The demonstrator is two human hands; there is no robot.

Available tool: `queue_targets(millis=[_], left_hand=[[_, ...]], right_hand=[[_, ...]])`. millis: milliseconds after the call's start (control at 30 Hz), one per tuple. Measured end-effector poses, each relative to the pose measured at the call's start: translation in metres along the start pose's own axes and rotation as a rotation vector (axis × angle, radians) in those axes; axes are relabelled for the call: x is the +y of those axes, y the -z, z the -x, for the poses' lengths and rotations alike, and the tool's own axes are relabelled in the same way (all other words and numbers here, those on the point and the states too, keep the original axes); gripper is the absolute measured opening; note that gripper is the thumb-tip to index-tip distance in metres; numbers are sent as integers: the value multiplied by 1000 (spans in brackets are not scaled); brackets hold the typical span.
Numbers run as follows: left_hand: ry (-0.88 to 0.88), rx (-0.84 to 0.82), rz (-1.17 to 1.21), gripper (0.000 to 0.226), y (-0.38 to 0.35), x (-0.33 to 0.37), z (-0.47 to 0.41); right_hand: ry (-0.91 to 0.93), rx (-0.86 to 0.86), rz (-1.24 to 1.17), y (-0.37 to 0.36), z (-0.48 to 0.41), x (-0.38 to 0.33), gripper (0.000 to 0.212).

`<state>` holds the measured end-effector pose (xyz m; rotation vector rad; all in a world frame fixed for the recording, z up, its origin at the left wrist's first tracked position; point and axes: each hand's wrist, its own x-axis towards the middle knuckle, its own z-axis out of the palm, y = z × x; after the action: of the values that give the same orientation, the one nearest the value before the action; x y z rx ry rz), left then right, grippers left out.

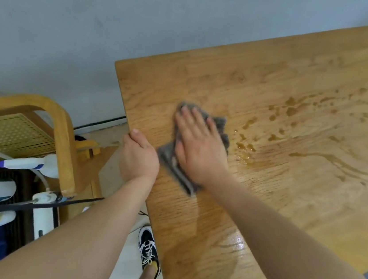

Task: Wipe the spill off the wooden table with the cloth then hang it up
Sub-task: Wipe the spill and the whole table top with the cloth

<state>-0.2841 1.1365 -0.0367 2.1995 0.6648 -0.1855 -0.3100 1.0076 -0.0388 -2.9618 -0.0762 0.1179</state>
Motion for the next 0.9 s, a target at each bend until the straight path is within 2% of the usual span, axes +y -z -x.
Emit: queue_targets(millis=[133, 267, 433, 600, 700, 767, 900], left_hand=[[14, -9, -4, 49, 0, 0, -2], [20, -28, 22, 48, 0, 1, -3], [34, -42, 44, 48, -1, 2, -7], [13, -37, 64, 46, -3, -1, -5], [-2, -27, 40, 43, -7, -1, -13], [8, -35, 12, 43, -7, -3, -15], [21, -34, 53, 41, -3, -8, -9]], right_hand=[[324, -154, -5, -5, 80, -11, 59], [471, -197, -16, -2, 62, 9, 58], [379, -142, -9, 4, -28, 6, 58], [162, -73, -48, 7, -137, -22, 55], [101, -20, -16, 2, -174, -31, 56], [145, -32, -10, 3, -178, -34, 54], [405, -116, -36, 6, -114, -28, 53]])
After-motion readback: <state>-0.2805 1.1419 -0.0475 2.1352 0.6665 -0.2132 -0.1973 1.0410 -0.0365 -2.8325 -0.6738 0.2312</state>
